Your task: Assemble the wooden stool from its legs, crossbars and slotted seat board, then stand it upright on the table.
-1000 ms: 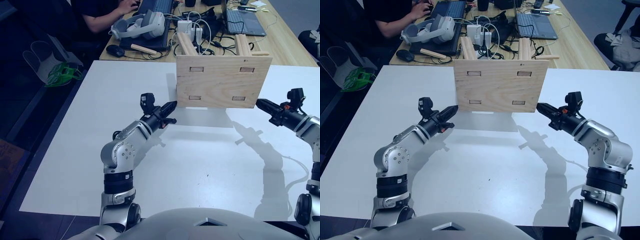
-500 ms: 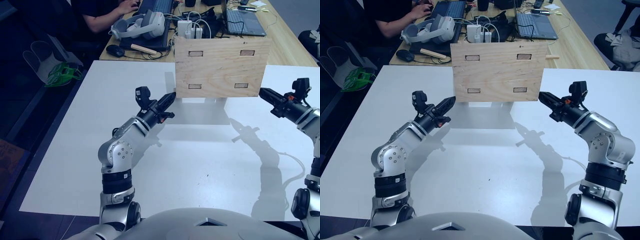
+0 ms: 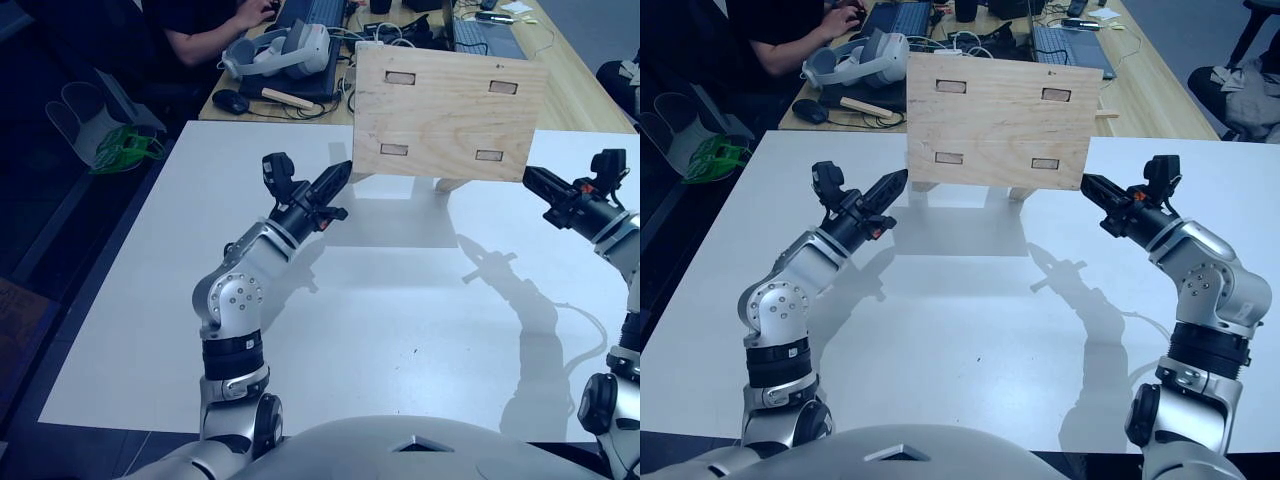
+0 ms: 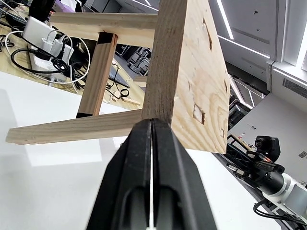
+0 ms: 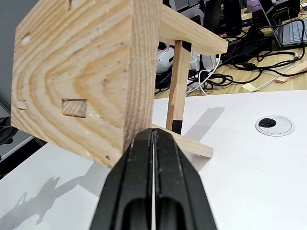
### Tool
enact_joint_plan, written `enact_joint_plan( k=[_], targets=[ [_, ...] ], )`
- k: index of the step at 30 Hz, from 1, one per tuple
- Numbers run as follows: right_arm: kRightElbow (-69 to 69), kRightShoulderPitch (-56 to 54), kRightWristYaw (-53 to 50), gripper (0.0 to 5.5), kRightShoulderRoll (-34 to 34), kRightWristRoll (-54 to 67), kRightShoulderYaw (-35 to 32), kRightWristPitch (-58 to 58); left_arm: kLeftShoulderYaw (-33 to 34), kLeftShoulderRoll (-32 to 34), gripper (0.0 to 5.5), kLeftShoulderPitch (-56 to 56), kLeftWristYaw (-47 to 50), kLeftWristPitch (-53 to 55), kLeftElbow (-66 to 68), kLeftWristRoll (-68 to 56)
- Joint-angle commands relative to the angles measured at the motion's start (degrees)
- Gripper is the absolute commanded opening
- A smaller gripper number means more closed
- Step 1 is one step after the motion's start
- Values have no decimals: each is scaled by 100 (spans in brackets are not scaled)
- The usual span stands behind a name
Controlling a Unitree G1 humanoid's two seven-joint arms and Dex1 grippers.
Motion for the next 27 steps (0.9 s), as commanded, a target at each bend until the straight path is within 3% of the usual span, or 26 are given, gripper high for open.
enact_joint_plan(
  k=[1,27],
  targets=[
    [-398,-412,351,0,420,660,413,205,-534,-374,5,-375,-238,287,-92,-485],
    [-336,-566,108,0,479,951,208,277,-488,-290,5,-364,-85,101,1,-729]
  ],
)
